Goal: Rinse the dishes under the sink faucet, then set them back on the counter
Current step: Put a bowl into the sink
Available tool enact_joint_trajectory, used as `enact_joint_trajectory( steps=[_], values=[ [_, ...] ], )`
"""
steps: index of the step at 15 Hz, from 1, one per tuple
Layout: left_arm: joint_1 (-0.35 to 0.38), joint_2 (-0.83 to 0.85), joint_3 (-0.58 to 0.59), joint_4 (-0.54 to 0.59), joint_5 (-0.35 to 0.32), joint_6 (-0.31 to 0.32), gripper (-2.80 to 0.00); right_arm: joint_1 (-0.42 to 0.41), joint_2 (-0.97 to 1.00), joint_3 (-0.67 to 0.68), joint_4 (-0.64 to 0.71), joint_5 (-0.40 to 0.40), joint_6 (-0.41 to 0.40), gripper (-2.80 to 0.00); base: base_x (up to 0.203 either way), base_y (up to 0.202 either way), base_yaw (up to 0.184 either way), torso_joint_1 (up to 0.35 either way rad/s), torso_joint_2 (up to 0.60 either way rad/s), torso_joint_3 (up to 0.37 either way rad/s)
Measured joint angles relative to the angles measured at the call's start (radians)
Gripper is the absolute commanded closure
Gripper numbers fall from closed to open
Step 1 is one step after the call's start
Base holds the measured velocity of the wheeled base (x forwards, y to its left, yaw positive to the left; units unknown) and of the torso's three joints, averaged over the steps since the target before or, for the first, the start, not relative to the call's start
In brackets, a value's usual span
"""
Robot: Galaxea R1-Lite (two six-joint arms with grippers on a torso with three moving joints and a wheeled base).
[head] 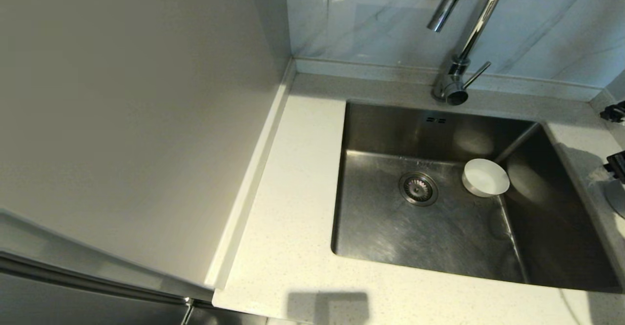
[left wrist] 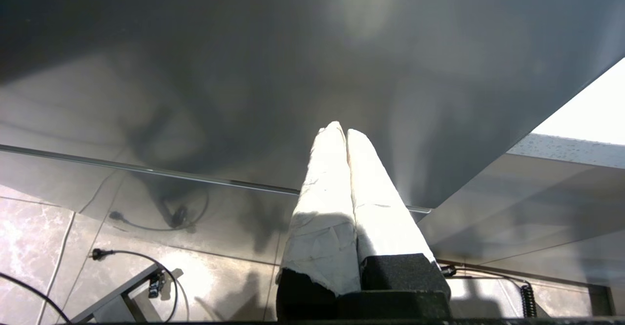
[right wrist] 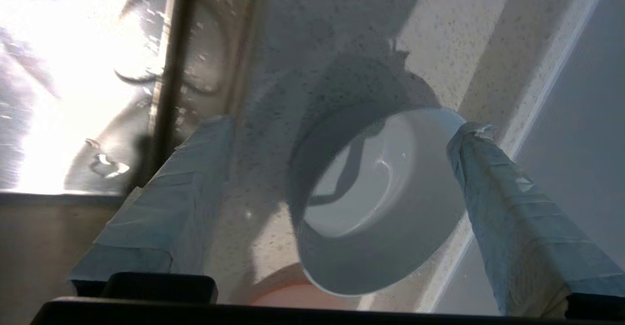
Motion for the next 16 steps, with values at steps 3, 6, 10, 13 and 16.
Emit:
enact_joint_trajectory(
  steps=[3, 6, 10, 13, 16],
  values=[
    [0.0, 0.0, 0.0, 0.0, 0.0, -0.001, 0.0, -0.025, 0.011, -0.009, 0.0, -0.013, 0.0, -2.8, 0.0, 0.0, 0.0, 0.0, 0.0, 0.0],
    [0.0, 0.0, 0.0, 0.0, 0.0, 0.0, 0.0, -0.041, 0.013, 0.004, 0.042, -0.023, 0.0, -2.8, 0.0, 0.0, 0.0, 0.0, 0.0, 0.0],
    [0.0, 0.0, 0.0, 0.0, 0.0, 0.0, 0.0, -0.046, 0.013, 0.025, 0.059, -0.03, 0.002, -2.8, 0.0, 0.0, 0.0, 0.0, 0.0, 0.0],
    [0.0, 0.0, 0.0, 0.0, -0.001, -0.001, 0.0, -0.047, 0.013, 0.044, 0.059, -0.032, 0.002, -2.8, 0.0, 0.0, 0.0, 0.0, 0.0, 0.0],
    [0.0, 0.0, 0.0, 0.0, 0.0, 0.0, 0.0, -0.048, 0.012, 0.065, 0.059, -0.032, 0.003, 0.0, 0.0, 0.0, 0.0, 0.0, 0.0, 0.0]
  ],
)
